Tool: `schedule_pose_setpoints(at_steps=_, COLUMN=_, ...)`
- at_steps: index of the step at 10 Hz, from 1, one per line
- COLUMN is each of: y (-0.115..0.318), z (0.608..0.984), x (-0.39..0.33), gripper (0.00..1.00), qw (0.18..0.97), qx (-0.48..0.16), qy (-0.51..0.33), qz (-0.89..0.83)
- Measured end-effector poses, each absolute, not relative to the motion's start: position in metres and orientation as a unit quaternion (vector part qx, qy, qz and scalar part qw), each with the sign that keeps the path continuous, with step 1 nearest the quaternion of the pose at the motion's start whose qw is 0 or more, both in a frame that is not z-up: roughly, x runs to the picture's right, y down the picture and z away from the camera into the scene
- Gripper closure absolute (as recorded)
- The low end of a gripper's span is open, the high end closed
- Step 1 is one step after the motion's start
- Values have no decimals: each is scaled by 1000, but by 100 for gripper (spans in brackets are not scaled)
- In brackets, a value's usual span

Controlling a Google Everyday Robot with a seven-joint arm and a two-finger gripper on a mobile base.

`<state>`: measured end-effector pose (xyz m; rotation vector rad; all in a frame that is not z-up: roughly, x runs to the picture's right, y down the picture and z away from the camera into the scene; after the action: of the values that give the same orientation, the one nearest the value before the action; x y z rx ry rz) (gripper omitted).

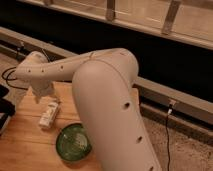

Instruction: Place the bottle in the ceramic bowl

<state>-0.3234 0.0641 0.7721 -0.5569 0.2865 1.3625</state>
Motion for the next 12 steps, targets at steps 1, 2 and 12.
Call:
schedule_pose_setpoints(at_steps=1, y=69, z=779, x=-334, gripper=35, qw=730, qx=-255, qy=130, qz=621)
schedule_pose_setpoints(at_steps=2, y=72, z=787, x=-339, gripper=35, qw=725, qx=-257, qy=134, qz=624)
schedule_pose_setpoints(at_steps=12, y=84, z=825, x=-315, gripper=35, qw=693, qx=-303, qy=161, qz=634)
